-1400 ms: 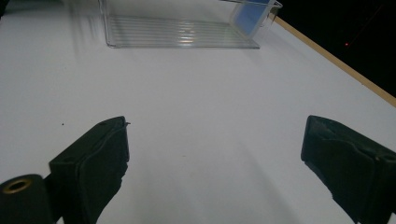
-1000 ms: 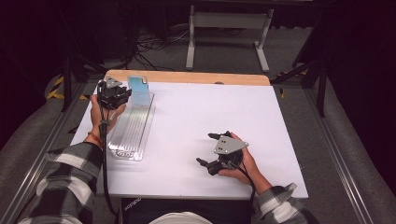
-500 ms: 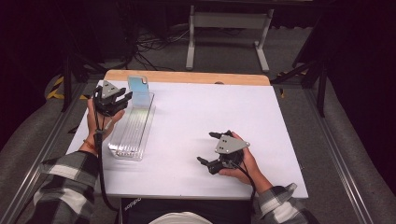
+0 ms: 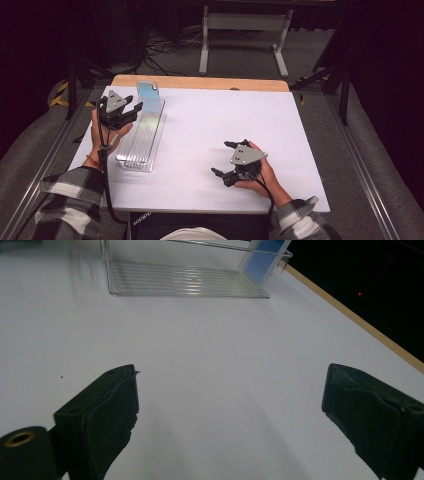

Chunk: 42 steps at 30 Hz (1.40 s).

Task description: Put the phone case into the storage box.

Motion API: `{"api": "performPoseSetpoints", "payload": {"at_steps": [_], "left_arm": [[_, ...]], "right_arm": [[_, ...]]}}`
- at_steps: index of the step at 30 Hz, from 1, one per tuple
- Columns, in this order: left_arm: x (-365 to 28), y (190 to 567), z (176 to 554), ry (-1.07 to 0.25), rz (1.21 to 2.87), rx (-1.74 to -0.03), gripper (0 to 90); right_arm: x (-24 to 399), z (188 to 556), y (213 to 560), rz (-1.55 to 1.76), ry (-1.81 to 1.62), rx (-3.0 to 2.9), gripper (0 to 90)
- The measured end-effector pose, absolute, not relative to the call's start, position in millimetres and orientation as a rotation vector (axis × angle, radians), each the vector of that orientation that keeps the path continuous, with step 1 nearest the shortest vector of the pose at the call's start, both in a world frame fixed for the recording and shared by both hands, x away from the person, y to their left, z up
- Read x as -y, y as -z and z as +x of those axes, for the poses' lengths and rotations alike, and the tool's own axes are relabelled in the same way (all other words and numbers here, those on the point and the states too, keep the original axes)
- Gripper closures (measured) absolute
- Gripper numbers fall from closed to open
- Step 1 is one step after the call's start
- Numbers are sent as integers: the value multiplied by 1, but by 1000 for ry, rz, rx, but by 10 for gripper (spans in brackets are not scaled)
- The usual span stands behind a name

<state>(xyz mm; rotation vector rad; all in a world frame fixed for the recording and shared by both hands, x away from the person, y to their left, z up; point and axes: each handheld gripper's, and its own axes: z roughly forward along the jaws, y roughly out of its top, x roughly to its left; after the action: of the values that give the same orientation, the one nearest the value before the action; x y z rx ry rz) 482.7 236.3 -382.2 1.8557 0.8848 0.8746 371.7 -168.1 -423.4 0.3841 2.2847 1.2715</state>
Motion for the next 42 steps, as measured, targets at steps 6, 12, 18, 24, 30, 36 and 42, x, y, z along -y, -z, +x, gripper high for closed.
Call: {"api": "performPoseSetpoints", "payload": {"at_steps": [6,12,18,24,30,36,42], "left_arm": [[-233,383,476,-885,1857,-854,500],[-231,382,470,-874,1857,-826,436],[-228,382,463,-863,1862,-791,371],[-223,382,454,-838,1865,-752,296],[-220,380,447,-833,1863,-737,205],[-218,377,441,-799,1833,-731,133],[-217,375,434,-778,1809,-707,91]], "right_arm": [[169,371,423,380,-1269,-2281,84],[169,370,422,379,-1266,-2275,84],[170,370,422,381,-1266,-2268,83],[170,369,421,377,-1263,-2265,83],[171,369,420,379,-1268,-2258,83],[172,368,419,386,-1273,-2242,83],[175,368,417,399,-1281,-2217,83]]}}
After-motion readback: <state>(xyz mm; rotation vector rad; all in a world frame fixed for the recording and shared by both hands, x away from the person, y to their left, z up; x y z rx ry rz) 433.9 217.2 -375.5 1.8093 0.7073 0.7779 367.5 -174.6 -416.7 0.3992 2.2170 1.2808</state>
